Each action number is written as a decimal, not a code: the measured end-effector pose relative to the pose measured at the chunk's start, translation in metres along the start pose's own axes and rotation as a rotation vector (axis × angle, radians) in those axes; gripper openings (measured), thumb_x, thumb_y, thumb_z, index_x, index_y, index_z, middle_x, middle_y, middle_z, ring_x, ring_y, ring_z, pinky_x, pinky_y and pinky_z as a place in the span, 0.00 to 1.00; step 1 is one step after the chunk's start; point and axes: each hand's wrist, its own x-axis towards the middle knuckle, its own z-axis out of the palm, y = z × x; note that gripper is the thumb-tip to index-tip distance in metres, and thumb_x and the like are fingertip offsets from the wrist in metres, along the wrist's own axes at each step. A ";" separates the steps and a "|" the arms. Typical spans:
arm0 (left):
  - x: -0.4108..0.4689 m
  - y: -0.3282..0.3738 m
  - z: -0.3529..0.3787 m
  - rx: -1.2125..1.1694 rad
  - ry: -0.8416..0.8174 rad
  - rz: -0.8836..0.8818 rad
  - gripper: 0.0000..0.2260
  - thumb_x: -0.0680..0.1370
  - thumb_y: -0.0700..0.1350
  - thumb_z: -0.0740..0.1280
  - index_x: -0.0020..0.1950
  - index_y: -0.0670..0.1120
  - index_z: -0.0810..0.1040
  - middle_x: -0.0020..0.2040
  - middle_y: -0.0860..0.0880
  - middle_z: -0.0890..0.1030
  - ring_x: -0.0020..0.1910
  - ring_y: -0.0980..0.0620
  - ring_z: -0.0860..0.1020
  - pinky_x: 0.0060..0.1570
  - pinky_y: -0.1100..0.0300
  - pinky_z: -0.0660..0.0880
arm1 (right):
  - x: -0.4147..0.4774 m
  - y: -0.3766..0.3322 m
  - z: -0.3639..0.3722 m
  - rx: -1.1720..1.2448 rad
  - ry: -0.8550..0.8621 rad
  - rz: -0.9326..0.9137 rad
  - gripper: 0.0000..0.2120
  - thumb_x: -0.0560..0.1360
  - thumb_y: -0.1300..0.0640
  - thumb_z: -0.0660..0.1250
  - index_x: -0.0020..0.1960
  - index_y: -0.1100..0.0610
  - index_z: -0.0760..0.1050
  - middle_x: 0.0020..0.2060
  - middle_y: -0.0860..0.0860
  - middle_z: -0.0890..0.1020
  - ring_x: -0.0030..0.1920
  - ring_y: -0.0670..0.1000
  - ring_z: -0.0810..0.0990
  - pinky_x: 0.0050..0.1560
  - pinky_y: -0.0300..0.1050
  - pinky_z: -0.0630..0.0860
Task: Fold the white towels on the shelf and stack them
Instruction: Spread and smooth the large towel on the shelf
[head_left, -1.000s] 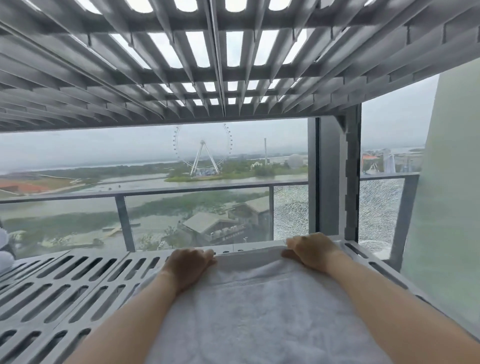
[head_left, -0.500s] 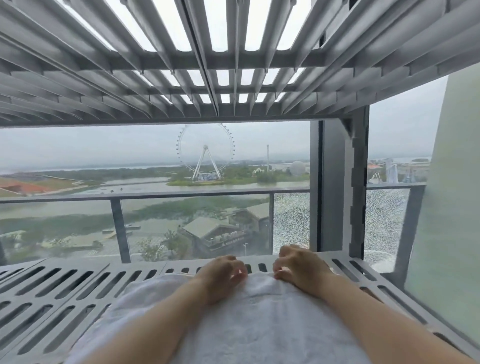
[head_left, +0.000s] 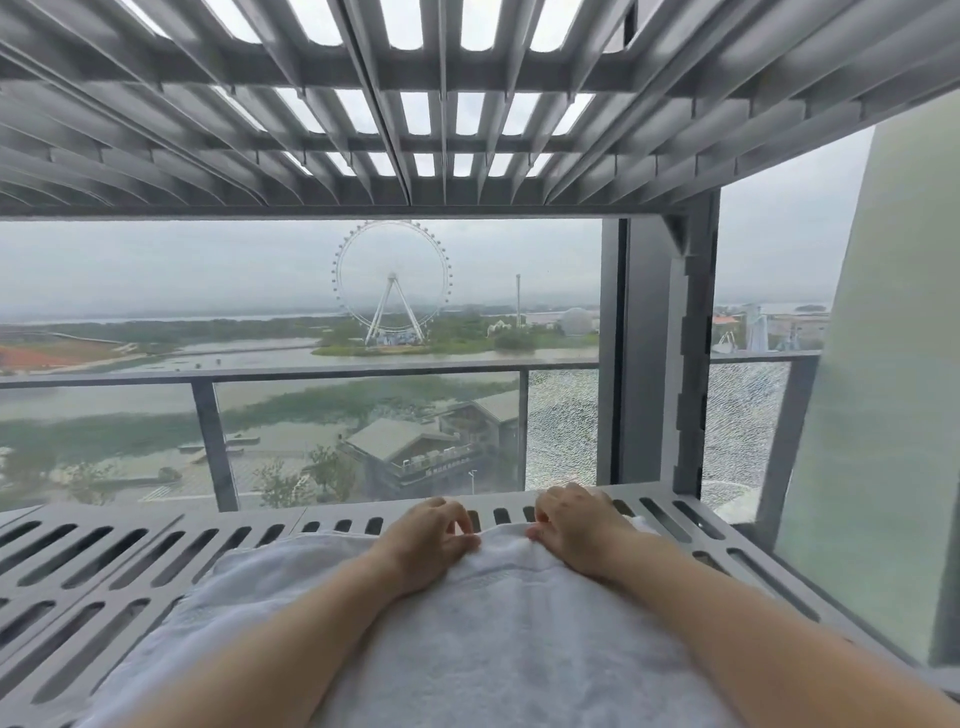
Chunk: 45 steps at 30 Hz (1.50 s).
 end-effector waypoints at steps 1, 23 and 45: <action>0.000 0.000 0.000 -0.007 0.010 -0.011 0.08 0.75 0.52 0.66 0.49 0.49 0.76 0.49 0.50 0.75 0.46 0.55 0.71 0.47 0.63 0.67 | -0.001 0.001 0.001 0.030 0.007 0.018 0.15 0.79 0.46 0.55 0.56 0.55 0.70 0.58 0.52 0.75 0.59 0.53 0.69 0.61 0.53 0.65; -0.002 0.027 -0.009 0.131 0.071 -0.085 0.05 0.79 0.45 0.59 0.49 0.44 0.68 0.52 0.43 0.78 0.50 0.43 0.75 0.47 0.54 0.69 | -0.009 0.022 -0.034 0.042 0.021 0.138 0.08 0.78 0.52 0.59 0.50 0.54 0.75 0.50 0.51 0.79 0.48 0.54 0.77 0.48 0.47 0.74; 0.000 0.023 0.002 0.325 -0.019 -0.149 0.11 0.81 0.41 0.53 0.58 0.40 0.71 0.60 0.41 0.75 0.60 0.43 0.74 0.59 0.53 0.70 | -0.012 0.014 -0.011 0.062 -0.089 0.125 0.15 0.81 0.50 0.48 0.54 0.58 0.69 0.56 0.56 0.74 0.56 0.55 0.70 0.57 0.52 0.68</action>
